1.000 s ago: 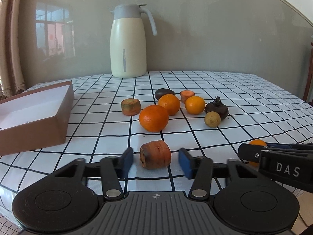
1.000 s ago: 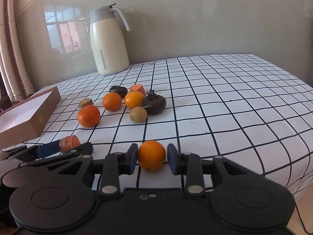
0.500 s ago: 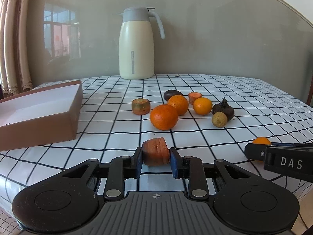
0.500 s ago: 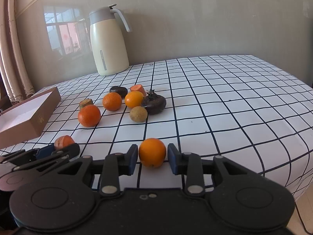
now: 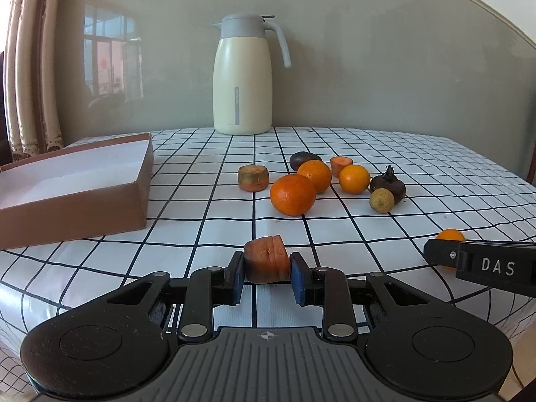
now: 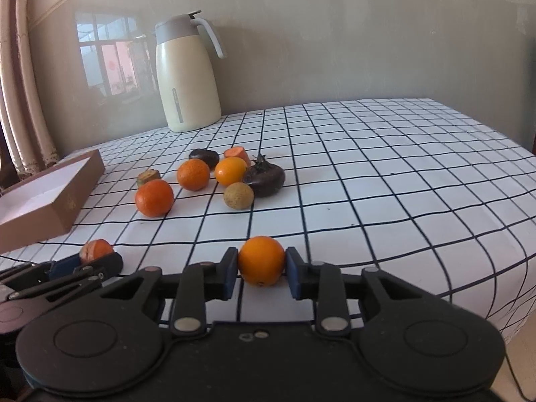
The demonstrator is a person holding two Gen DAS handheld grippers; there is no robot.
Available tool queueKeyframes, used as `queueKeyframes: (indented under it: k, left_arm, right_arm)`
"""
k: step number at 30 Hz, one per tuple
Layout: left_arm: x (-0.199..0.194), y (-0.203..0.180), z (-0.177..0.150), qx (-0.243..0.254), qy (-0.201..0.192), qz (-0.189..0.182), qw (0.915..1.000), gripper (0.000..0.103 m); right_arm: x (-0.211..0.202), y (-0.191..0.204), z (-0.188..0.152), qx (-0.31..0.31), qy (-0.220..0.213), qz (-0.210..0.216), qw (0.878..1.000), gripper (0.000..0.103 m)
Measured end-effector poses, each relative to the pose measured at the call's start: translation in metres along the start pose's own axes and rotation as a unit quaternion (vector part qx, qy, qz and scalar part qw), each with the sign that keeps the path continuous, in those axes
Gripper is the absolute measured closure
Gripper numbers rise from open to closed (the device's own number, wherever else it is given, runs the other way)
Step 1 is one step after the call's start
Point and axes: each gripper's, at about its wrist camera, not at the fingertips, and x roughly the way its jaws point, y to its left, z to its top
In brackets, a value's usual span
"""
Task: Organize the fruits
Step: 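Carry the carrot chunk and the orange over the white box with both grippers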
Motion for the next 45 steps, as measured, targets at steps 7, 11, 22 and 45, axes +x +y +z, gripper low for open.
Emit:
queueKeyframes:
  k: [7, 11, 22, 45]
  left_arm:
    - [-0.008, 0.014, 0.002, -0.006, 0.002, -0.003, 1.0000, 0.074]
    - [-0.019, 0.029, 0.008, -0.005, -0.008, 0.010, 0.9999, 0.074]
    - [-0.068, 0.098, 0.018, -0.041, -0.031, 0.065, 0.9966, 0.074]
    - [-0.120, 0.214, 0.031, -0.108, -0.068, 0.160, 0.9788, 0.074]
  right_arm:
    - [-0.002, 0.017, 0.004, -0.005, 0.000, 0.036, 0.999, 0.081]
    - [-0.007, 0.036, 0.009, -0.019, -0.005, 0.056, 0.998, 0.081]
    - [-0.026, 0.104, 0.021, -0.060, -0.015, 0.132, 0.989, 0.081]
    - [-0.045, 0.216, 0.043, -0.126, -0.050, 0.235, 0.962, 0.081]
